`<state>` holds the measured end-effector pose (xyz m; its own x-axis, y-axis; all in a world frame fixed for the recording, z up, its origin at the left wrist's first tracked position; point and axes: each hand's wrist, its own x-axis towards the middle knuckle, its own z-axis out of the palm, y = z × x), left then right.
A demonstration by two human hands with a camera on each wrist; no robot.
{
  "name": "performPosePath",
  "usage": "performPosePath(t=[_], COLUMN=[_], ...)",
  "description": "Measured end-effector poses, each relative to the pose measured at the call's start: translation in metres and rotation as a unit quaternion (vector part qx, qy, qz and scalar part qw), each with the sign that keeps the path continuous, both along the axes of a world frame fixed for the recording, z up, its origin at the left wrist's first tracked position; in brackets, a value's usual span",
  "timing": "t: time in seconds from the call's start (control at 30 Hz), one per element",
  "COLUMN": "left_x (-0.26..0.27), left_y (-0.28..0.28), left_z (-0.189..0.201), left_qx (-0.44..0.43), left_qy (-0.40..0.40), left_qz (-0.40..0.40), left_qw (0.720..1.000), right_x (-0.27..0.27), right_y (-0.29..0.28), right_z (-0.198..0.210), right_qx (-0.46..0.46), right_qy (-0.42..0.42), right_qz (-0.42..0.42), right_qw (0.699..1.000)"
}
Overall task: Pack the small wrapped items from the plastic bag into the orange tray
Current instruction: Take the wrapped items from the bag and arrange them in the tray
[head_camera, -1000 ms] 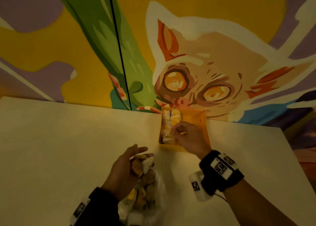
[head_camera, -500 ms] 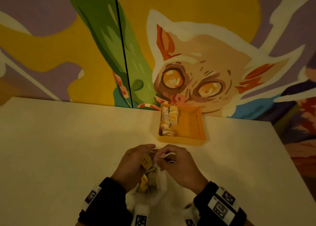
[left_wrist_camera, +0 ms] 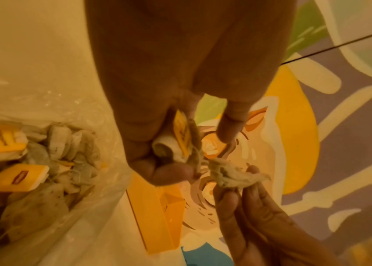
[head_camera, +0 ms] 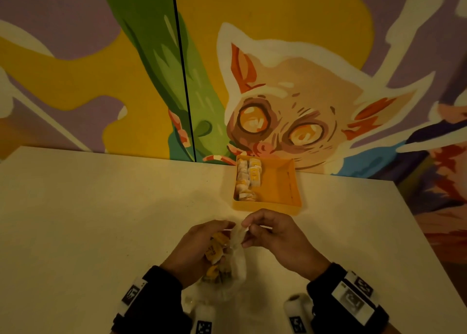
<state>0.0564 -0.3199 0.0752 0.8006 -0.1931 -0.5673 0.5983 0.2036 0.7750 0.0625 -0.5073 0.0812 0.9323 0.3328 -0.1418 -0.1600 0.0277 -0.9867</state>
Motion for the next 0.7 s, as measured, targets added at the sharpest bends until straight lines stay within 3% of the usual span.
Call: performPosePath(t=[0.17, 0.4, 0.57, 0.7], left_x=[-0.003, -0.002, 0.0, -0.002], left_y=[0.001, -0.006, -0.008, -0.009], left_z=[-0.001, 0.001, -0.003, -0.006], left_qx=[0.04, 0.076, 0.109, 0.143], left_qy=[-0.094, -0.132, -0.174, -0.199], left_qz=[-0.095, 0.016, 0.053, 0.037], left_qw=[0.99, 0.988, 0.977, 0.969], right_x=[0.005, 0.001, -0.005, 0.004], right_y=[-0.003, 0.006, 0.019, 0.023], right_z=[0.01, 0.011, 0.003, -0.005], right_qx=[-0.01, 0.132, -0.051, -0.096], right_qy=[0.002, 0.156, 0.088, 0.006], right_qz=[0.021, -0.082, -0.055, -0.102], right_qw=[1.0, 0.975, 0.993, 0.99])
